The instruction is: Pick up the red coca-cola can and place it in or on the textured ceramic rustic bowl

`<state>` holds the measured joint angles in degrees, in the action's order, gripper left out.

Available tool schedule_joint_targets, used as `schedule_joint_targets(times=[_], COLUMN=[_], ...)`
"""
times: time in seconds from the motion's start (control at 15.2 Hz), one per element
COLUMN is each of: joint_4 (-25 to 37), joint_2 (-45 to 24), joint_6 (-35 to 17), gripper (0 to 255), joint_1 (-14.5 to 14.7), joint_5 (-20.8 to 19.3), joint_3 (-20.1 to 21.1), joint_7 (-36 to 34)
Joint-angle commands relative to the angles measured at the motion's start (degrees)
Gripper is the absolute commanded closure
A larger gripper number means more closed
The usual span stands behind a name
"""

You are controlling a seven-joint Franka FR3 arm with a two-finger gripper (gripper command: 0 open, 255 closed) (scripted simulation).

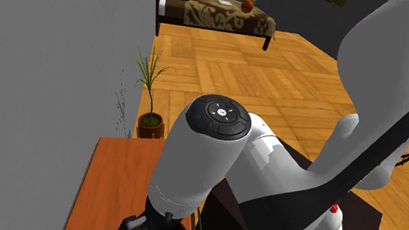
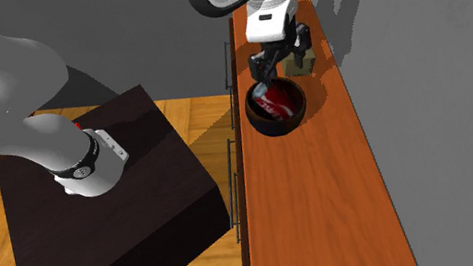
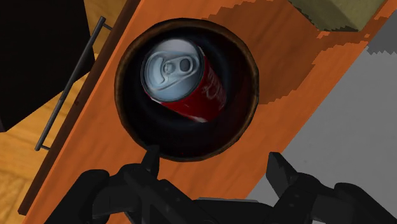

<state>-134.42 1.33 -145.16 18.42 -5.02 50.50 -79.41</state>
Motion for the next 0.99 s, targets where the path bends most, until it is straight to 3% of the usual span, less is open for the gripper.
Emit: schedule_joint_targets(times=[0.0,0.13,0.4,0.92], joint_4=[0.0,0.0,1.2,1.2], joint_2=[0.0,0.0,8.8,8.8], joint_6=[0.0,0.0,7.1,7.1], gripper=[0,0,0,0], joint_1=[0.0,0.0,1.6,2.0], joint_5=[0.0,0.0,10.6,10.5], joint_3=[0.0,0.0,-1.8,-2.2], joint_7=[0.0,0.0,7.6,7.5])
